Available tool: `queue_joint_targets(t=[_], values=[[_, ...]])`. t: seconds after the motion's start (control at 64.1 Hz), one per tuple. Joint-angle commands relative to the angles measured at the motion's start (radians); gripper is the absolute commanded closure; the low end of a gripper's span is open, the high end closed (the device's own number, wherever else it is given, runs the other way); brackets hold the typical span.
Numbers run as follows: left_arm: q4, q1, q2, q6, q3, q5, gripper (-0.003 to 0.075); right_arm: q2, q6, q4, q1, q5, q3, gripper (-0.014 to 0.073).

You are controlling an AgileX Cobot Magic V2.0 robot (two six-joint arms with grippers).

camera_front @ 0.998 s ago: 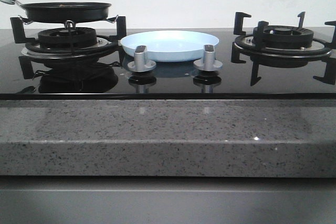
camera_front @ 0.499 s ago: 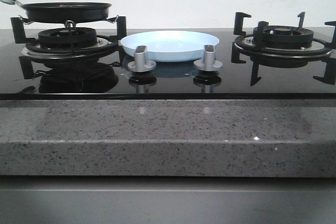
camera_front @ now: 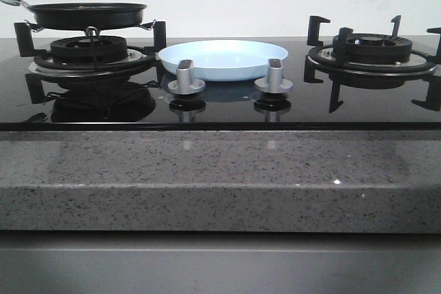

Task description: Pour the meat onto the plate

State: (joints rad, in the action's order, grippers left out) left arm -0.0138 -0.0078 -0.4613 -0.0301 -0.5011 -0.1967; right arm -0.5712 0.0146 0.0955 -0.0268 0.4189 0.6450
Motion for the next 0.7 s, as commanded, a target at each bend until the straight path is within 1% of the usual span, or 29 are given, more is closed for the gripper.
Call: queue_joint_targets(t=[0.0, 0.094, 0.156, 0.234, 0.359, 0.421, 0.53, 0.686], values=[[0.003, -0.008, -0.011, -0.009, -0.037, 0.087, 0.0062, -0.023, 0.000, 0.030, 0.005, -0.073, 0.051, 0.0002], [0.003, -0.008, -0.011, -0.009, -0.037, 0.087, 0.0062, -0.096, 0.000, 0.041, 0.005, 0.013, 0.133, 0.0002], [0.003, -0.008, -0.011, -0.009, -0.037, 0.087, 0.0062, -0.175, 0.000, 0.050, 0.005, 0.111, 0.217, 0.0002], [0.003, -0.008, -0.011, -0.009, -0.037, 0.087, 0.0062, -0.298, 0.000, 0.075, 0.005, 0.267, 0.391, 0.0002], [0.003, -0.008, -0.011, -0.009, -0.037, 0.087, 0.0062, -0.496, 0.000, 0.110, 0.005, 0.471, 0.616, 0.0002], [0.003, -0.008, -0.011, -0.009, -0.037, 0.087, 0.0062, -0.584, 0.005, 0.129, 0.005, 0.536, 0.725, 0.0002], [0.003, -0.008, -0.011, -0.009, -0.037, 0.087, 0.0062, -0.723, 0.008, 0.173, -0.010, 0.613, 0.871, 0.0002], [0.003, -0.008, -0.011, -0.009, -0.037, 0.087, 0.0062, -0.921, 0.008, 0.191, -0.077, 0.713, 1.079, 0.0004]])
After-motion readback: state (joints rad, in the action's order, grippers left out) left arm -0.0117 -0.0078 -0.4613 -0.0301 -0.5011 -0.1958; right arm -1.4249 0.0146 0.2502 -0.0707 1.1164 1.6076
